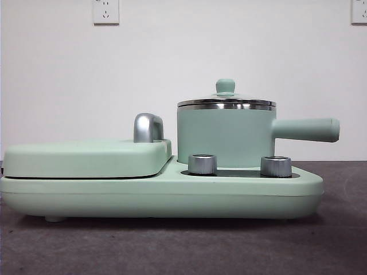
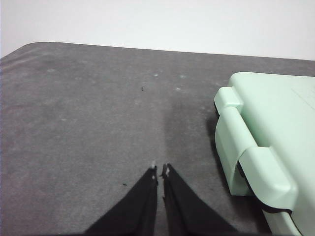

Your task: Put the buns in a small steamer

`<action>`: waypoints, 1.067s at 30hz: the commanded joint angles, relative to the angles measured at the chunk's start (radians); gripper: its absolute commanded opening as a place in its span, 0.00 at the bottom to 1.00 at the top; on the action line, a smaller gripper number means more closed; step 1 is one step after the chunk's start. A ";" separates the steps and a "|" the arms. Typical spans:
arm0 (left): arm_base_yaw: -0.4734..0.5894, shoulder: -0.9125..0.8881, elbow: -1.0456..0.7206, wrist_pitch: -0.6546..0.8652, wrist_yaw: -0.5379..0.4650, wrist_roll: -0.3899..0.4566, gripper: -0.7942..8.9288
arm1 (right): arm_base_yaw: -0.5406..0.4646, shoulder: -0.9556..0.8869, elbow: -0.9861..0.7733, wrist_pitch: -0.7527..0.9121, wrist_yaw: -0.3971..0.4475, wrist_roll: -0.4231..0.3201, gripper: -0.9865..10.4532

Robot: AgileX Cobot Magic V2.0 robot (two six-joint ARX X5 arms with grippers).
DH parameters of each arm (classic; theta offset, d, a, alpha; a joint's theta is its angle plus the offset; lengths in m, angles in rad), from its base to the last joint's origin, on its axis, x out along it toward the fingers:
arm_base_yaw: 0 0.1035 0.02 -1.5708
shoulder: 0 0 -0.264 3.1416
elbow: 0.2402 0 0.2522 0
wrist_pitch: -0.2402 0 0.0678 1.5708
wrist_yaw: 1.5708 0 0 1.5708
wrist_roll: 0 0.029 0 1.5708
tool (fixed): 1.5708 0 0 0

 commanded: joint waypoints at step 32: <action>0.002 -0.002 -0.019 -0.005 -0.003 0.013 0.11 | 0.002 -0.002 -0.030 -0.043 0.001 -0.065 0.10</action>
